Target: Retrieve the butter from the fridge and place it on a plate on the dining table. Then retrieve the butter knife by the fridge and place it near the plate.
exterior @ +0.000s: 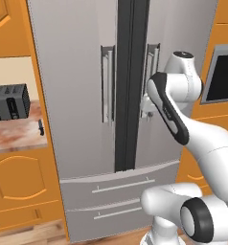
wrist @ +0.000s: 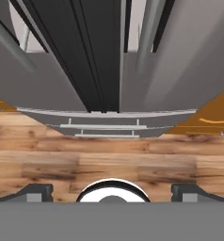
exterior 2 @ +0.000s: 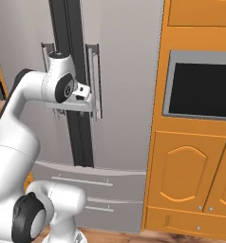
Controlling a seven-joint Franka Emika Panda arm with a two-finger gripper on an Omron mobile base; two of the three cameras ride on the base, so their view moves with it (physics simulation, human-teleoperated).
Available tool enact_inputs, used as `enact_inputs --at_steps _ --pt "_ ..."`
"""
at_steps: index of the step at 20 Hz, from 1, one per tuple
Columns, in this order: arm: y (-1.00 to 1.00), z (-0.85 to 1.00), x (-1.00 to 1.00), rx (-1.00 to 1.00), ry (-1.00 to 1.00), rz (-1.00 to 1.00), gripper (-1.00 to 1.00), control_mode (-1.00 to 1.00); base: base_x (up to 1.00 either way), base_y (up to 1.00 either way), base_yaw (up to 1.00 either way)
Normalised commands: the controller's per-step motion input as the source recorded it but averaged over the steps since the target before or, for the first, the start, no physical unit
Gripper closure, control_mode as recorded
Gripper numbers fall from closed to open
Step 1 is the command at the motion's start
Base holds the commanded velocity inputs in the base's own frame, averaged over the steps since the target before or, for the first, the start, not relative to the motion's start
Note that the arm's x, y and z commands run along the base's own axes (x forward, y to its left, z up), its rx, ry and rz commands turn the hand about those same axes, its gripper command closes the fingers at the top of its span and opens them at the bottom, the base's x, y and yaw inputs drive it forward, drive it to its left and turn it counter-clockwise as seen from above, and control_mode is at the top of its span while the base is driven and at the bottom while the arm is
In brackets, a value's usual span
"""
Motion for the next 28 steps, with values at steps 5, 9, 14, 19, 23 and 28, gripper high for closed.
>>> enact_inputs --at_steps 5,9,14,19,23,28 --pt "-0.18 0.00 0.56 -0.01 -0.21 0.03 -1.00 -1.00 0.00 0.00 0.00" --pt "-0.08 0.02 0.88 -0.02 -0.17 0.00 -1.00 -1.00 0.00 0.00 0.00" --pt "-0.02 0.29 0.60 0.00 -0.21 -0.01 -1.00 -1.00 0.00 0.00 0.00" --pt "-0.04 0.38 0.36 0.00 -0.17 -0.01 -1.00 -1.00 0.00 0.00 0.00" --pt "-0.14 0.18 0.05 0.00 -0.14 -0.02 -1.00 -1.00 0.00 0.00 0.00" --pt "-0.04 -0.01 0.15 0.00 -0.03 -0.11 -1.00 -1.00 0.00 0.00 0.00"
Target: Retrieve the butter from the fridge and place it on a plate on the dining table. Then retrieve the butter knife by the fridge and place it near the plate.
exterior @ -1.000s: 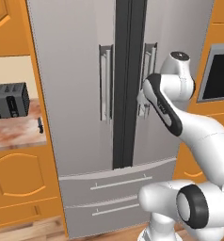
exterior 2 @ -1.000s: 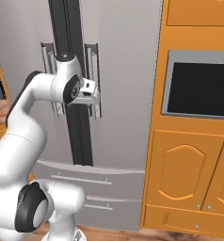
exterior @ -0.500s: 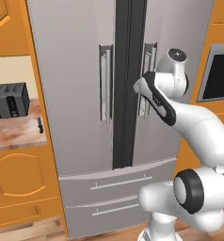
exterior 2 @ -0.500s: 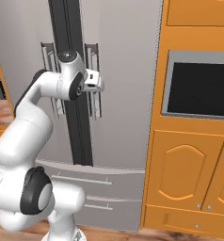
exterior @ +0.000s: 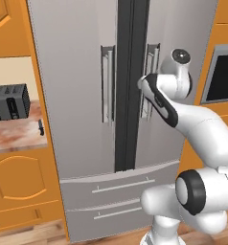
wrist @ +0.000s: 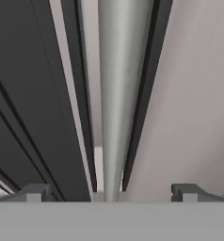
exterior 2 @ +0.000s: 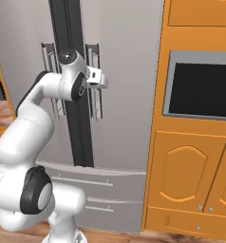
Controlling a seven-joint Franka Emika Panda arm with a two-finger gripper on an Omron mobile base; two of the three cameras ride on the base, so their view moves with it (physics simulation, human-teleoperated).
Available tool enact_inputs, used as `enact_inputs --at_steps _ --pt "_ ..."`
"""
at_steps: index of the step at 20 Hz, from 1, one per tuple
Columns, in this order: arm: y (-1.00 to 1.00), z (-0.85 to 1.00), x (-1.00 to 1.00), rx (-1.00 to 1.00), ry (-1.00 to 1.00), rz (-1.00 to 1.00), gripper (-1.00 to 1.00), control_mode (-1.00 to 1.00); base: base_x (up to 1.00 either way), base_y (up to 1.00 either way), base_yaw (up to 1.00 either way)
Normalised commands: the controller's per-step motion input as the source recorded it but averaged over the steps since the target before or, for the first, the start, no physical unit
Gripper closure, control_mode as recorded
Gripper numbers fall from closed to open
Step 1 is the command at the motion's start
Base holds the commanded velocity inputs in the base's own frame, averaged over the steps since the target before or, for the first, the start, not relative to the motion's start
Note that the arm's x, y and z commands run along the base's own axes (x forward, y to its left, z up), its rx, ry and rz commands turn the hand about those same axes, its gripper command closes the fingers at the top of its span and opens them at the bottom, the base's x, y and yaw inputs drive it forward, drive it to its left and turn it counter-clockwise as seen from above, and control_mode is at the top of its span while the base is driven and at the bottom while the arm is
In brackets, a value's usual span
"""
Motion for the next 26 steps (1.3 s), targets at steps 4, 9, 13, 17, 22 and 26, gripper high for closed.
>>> enact_inputs --at_steps 4,9,13,17,22,26 --pt "0.00 -0.01 0.12 0.00 -0.01 -0.01 -1.00 -1.00 0.00 0.00 0.00" --pt "0.00 -0.13 0.28 0.00 -0.08 0.00 -1.00 -1.00 0.00 0.00 0.00" --pt "0.00 -0.13 0.40 0.00 -0.08 0.00 -1.00 -1.00 0.00 0.00 0.00" --pt "0.02 -0.15 0.42 0.00 -0.05 0.00 -1.00 -1.00 0.00 0.00 0.00" --pt "0.00 0.00 0.32 0.00 0.00 0.00 -1.00 -1.00 0.00 0.00 0.00" --pt "0.00 0.00 0.10 0.00 -0.01 0.00 1.00 -1.00 0.00 0.00 0.00"
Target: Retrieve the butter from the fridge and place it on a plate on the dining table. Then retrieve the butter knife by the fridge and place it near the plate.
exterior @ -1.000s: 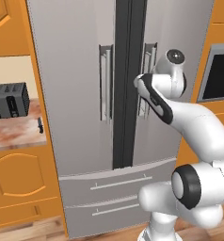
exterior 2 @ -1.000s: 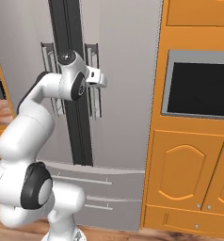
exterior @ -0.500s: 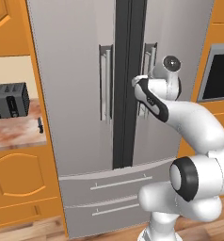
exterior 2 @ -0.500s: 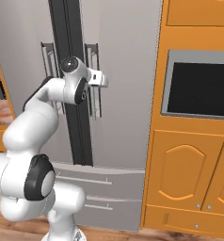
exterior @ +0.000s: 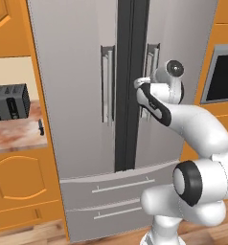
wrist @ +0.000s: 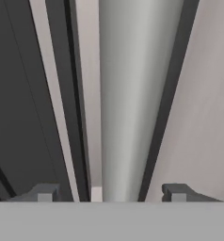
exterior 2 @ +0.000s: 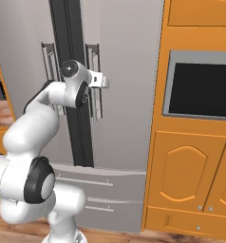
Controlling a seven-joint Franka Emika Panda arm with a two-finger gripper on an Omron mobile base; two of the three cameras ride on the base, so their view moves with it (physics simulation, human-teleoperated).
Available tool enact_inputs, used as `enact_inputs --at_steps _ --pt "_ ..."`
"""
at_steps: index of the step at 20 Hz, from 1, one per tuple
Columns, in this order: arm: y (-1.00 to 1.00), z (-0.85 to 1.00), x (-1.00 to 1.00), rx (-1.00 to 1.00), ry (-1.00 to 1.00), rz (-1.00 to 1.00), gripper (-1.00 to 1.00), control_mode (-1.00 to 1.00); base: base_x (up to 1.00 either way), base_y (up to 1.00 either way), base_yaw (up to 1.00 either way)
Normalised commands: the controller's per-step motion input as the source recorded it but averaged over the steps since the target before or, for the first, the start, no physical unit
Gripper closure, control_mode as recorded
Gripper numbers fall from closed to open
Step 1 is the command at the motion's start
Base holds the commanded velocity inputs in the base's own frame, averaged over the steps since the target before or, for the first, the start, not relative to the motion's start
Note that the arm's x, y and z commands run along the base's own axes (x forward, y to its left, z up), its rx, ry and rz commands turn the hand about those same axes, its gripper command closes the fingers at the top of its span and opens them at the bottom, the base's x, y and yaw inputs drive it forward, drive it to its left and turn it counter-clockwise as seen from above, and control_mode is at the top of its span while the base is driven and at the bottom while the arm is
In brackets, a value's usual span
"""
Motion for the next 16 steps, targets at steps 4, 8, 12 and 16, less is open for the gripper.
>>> enact_inputs --at_steps 4,8,12,16 --pt "0.00 0.00 0.03 0.00 0.00 0.00 1.00 -1.00 0.00 0.00 0.00" --pt "-0.20 0.00 -0.16 0.00 -0.02 0.00 1.00 -1.00 0.00 0.00 0.00" --pt "-0.49 0.12 -0.54 0.03 -0.03 0.02 1.00 -1.00 0.00 0.00 0.00" --pt "-0.60 0.23 -0.85 0.03 0.00 0.07 1.00 -1.00 0.00 0.00 0.00"
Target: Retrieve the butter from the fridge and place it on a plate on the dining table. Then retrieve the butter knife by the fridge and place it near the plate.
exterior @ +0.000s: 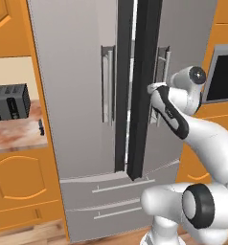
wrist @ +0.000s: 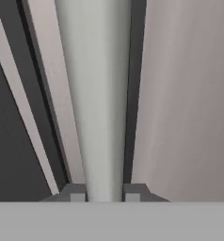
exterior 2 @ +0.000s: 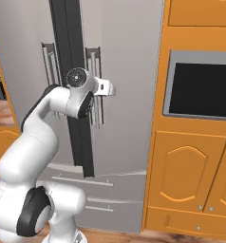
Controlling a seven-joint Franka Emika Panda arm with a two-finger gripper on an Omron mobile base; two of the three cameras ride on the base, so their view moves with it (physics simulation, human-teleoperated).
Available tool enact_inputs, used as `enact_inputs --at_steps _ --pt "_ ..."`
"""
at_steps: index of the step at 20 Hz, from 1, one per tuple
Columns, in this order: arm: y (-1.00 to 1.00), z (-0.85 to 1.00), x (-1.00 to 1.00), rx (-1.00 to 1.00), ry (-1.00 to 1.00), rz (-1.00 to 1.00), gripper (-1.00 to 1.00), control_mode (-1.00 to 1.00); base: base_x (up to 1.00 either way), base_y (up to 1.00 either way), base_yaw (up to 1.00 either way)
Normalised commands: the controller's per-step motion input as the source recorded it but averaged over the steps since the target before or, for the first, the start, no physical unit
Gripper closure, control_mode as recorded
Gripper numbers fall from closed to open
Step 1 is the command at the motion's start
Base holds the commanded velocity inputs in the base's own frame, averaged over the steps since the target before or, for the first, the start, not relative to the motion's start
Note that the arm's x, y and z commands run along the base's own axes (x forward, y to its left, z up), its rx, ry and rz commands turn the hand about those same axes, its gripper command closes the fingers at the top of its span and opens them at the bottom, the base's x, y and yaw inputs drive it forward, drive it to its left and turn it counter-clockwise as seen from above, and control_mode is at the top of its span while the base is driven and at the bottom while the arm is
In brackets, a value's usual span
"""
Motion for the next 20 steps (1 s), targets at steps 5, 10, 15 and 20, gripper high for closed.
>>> enact_inputs --at_steps 5,10,15,20 --pt "-0.98 0.10 -0.84 0.07 0.00 0.15 1.00 -1.00 0.00 0.00 0.00" --pt "-1.00 0.23 -0.52 0.11 0.09 0.18 1.00 -1.00 0.00 0.00 0.00" --pt "-0.98 0.02 -0.41 0.10 0.04 0.11 1.00 -1.00 0.00 0.00 0.00" --pt "-0.24 0.01 -0.54 0.00 -0.03 0.00 -1.00 -1.00 0.00 0.00 0.00"
